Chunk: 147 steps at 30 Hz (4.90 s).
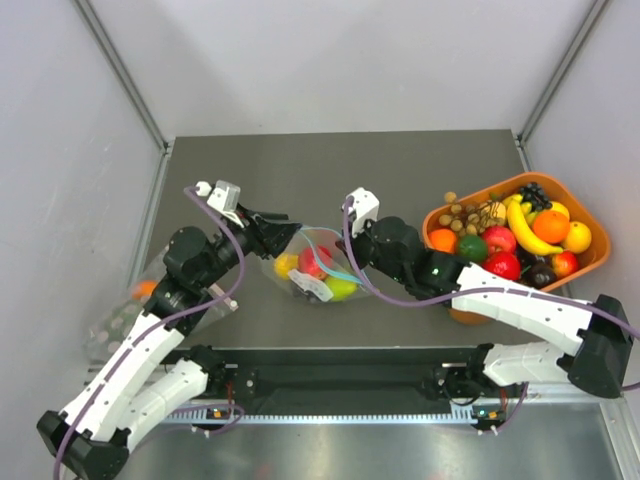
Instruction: Open the zip-top bag and remove the fake food
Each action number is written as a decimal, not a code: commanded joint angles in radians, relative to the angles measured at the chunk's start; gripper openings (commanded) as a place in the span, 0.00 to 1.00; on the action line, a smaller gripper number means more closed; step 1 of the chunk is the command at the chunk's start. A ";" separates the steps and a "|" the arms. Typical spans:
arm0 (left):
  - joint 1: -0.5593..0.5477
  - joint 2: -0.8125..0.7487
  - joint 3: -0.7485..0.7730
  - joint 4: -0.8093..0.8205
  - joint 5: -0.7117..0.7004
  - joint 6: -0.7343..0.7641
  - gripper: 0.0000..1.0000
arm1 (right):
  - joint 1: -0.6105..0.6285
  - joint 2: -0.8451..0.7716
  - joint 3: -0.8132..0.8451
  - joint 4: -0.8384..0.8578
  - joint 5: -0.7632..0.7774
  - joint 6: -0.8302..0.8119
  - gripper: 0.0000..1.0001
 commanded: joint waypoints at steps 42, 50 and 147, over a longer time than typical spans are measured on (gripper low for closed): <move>-0.322 0.106 -0.024 -0.013 -0.254 -0.096 0.45 | -0.088 0.262 0.365 -0.019 0.147 0.052 0.00; -0.323 0.201 -0.030 -0.068 -0.467 -0.064 0.51 | -0.085 0.210 0.322 -0.024 0.111 0.075 0.00; -0.325 0.080 -0.159 -0.091 -0.117 0.072 0.00 | -0.073 0.087 -0.080 -0.159 -0.275 0.197 0.55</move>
